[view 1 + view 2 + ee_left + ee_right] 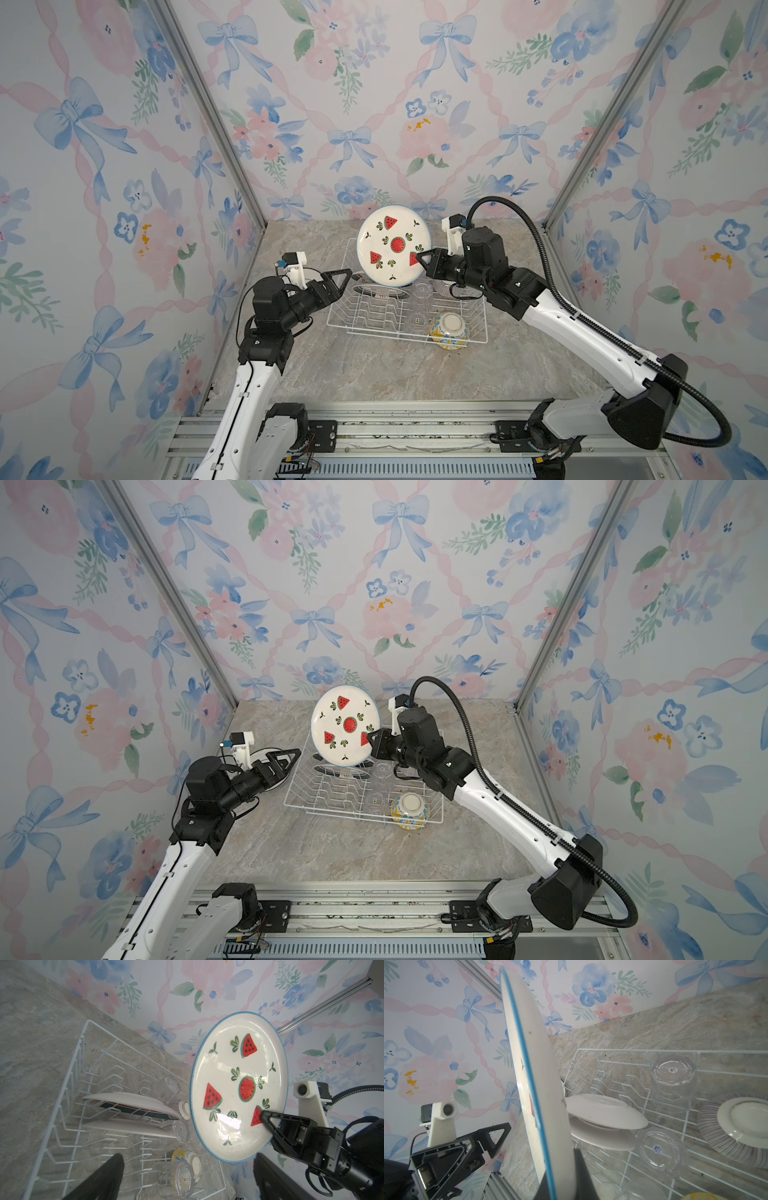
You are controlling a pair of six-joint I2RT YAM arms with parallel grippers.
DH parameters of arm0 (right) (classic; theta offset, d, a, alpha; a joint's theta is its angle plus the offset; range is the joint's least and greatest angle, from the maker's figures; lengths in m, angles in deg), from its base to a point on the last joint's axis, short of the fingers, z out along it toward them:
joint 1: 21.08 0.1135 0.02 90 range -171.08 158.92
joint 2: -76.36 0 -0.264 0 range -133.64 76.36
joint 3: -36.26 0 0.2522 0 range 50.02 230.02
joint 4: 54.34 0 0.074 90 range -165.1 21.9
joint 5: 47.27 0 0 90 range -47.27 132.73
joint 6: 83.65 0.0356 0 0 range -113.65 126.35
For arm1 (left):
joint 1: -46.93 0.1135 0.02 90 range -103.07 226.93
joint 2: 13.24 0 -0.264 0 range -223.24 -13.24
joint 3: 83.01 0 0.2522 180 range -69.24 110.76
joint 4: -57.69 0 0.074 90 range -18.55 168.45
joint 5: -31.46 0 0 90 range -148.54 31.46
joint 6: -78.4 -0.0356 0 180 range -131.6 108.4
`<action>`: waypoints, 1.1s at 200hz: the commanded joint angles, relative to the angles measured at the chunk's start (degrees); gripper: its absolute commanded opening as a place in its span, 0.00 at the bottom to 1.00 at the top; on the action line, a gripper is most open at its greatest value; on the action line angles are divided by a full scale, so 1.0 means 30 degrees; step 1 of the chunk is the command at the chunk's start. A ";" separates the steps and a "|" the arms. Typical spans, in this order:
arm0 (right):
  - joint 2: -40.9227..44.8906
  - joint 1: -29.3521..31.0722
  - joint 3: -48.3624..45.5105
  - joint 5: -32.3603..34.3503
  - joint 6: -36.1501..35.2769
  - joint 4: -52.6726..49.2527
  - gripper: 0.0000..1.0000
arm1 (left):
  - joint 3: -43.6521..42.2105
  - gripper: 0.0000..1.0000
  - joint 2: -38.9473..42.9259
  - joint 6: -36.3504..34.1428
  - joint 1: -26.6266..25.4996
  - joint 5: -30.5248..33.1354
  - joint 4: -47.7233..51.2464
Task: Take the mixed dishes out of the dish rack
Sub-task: 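Reach the left gripper toward the watermelon plate held by the right gripper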
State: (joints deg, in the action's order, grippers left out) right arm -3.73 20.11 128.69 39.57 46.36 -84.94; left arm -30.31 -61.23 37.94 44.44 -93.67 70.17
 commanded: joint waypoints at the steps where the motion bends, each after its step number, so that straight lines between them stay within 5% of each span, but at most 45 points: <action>1: 0.0148 -0.0256 0.0108 -0.0814 0.0674 0.3243 0.00 | -0.0540 0.98 -0.0365 0.1179 -0.0411 0.0315 -0.2153; 162: -0.0052 -0.0635 -0.1896 -0.2624 0.4698 0.7213 0.00 | -0.0265 0.94 -0.3837 0.2850 -0.3778 0.1653 -0.6636; 183: 0.0007 -0.0615 -0.2420 -0.2868 0.5367 0.7868 0.00 | -0.0208 0.74 -0.3951 0.2852 -0.4049 0.1831 -0.7273; 220: 0.0241 -0.0536 -0.3298 -0.2789 0.6085 0.8904 0.00 | -0.0057 0.64 -0.4261 0.2849 -0.4251 0.2042 -0.7570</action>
State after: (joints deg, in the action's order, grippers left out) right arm -4.94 18.71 119.10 32.14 61.97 -69.99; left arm -31.95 -73.14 46.72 32.20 -88.51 50.13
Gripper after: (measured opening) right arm 0.119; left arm 0.655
